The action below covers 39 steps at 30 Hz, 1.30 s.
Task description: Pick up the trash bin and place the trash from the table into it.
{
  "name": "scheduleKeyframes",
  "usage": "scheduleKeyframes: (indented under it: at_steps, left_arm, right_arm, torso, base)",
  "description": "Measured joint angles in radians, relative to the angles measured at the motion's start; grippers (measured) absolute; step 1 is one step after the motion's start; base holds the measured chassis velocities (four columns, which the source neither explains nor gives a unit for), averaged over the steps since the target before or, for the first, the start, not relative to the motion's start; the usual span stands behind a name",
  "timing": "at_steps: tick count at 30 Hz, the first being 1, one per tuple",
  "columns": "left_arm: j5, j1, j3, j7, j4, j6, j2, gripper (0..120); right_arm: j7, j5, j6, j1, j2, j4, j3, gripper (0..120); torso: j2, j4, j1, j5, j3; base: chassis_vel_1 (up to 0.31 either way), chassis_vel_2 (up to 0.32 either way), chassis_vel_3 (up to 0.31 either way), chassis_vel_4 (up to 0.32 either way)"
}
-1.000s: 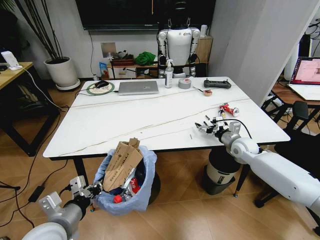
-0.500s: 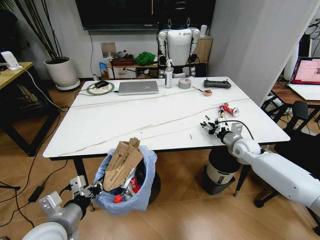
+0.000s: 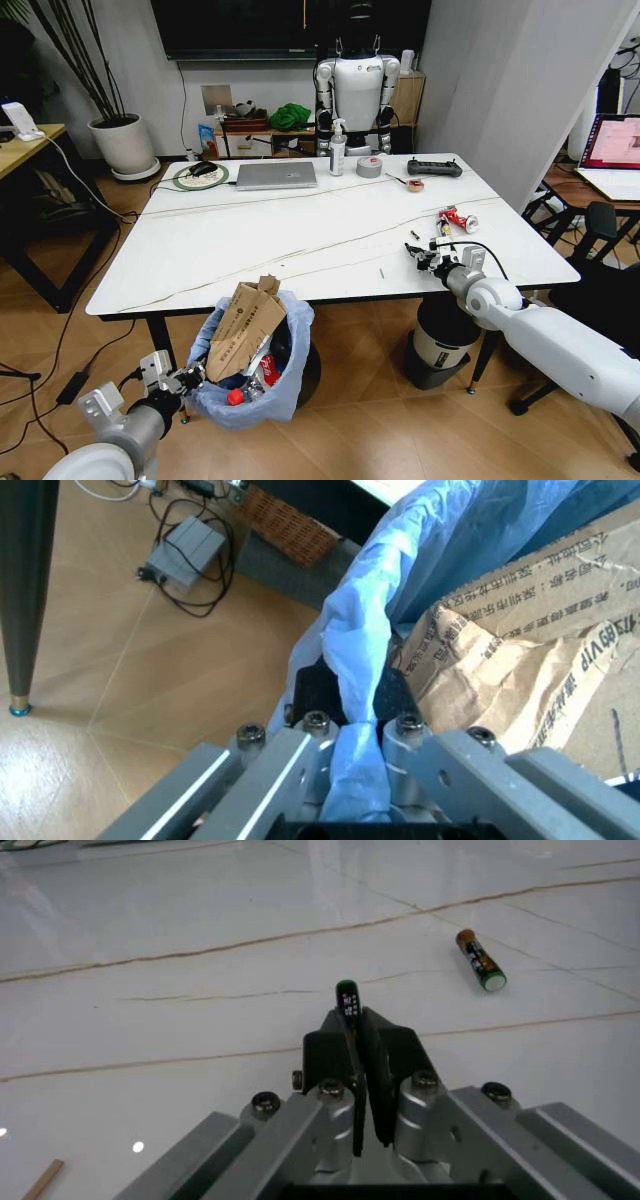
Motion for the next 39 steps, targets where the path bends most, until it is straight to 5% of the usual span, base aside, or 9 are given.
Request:
scheduleKeyframes:
  at_steps: [12, 28, 39]
  left_arm:
    - [0.0, -0.004, 0.003, -0.001, 0.006, 0.0, 0.004, 0]
    - [-0.003, -0.015, 0.011, -0.001, 0.011, 0.0, 0.012, 0]
    - [-0.014, -0.028, 0.019, -0.001, 0.009, 0.003, 0.026, 0]
  right_arm:
    - [-0.066, 0.021, 0.021, 0.026, -0.048, 0.11, 0.0, 0]
    - [-0.374, 0.082, 0.132, 0.078, -0.137, 0.473, -0.014, 0]
    - [-0.569, -0.089, 0.188, 0.148, -0.122, 0.645, -0.212, 0]
  torso:
    - [0.0, 0.0, 0.0, -0.0001, 0.0]
    - [0.0, 0.0002, 0.0, -0.0002, 0.0]
    - [0.0, -0.0001, 0.0, -0.0003, 0.0]
  base:
    - [0.0, 0.0, 0.0, 0.0]
    - [0.0, 0.0, 0.0, 0.0]
    - [0.0, 0.0, 0.0, 0.0]
